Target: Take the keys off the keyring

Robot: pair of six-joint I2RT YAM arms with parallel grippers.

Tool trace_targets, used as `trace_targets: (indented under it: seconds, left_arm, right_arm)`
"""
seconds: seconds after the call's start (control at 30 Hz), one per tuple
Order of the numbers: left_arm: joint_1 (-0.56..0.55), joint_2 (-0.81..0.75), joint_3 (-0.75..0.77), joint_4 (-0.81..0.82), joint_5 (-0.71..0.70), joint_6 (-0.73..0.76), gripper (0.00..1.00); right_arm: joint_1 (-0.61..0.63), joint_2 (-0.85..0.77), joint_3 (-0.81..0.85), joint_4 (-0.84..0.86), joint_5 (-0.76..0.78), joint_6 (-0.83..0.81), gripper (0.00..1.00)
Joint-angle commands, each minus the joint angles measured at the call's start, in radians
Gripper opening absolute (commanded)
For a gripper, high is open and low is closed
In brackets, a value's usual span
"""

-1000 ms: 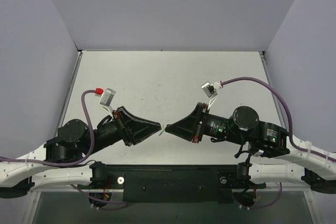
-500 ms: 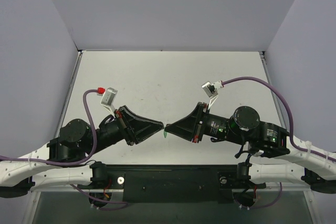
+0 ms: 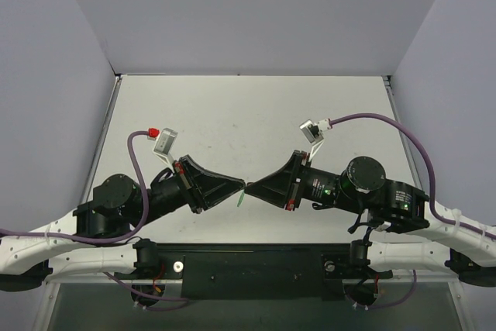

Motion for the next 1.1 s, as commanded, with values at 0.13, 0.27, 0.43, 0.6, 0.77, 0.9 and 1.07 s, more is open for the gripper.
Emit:
trace_targets:
  seconds: [0.13, 0.27, 0.43, 0.6, 0.77, 0.9, 1.07]
  left_arm:
    - [-0.008, 0.049, 0.090, -0.021, 0.106, 0.047, 0.00]
    - [-0.008, 0.084, 0.188, -0.178, 0.170, 0.093, 0.00]
    - [-0.008, 0.120, 0.283, -0.313, 0.201, 0.142, 0.00]
    - [-0.007, 0.161, 0.358, -0.406, 0.282, 0.191, 0.00]
    - [-0.007, 0.216, 0.441, -0.482, 0.420, 0.225, 0.00]
    - [-0.005, 0.235, 0.475, -0.528, 0.480, 0.238, 0.00]
    - [-0.007, 0.272, 0.550, -0.620, 0.535, 0.269, 0.00]
  right_arm:
    - [-0.002, 0.016, 0.064, -0.015, -0.065, -0.047, 0.00]
    - [-0.003, 0.027, 0.115, -0.103, -0.105, -0.083, 0.00]
    - [-0.003, 0.047, 0.150, -0.160, -0.163, -0.098, 0.00]
    - [-0.003, 0.070, 0.185, -0.233, -0.216, -0.115, 0.00]
    - [-0.003, 0.082, 0.212, -0.275, -0.291, -0.133, 0.00]
    - [-0.005, 0.089, 0.218, -0.307, -0.311, -0.150, 0.00]
    - [-0.003, 0.099, 0.222, -0.339, -0.341, -0.161, 0.00]
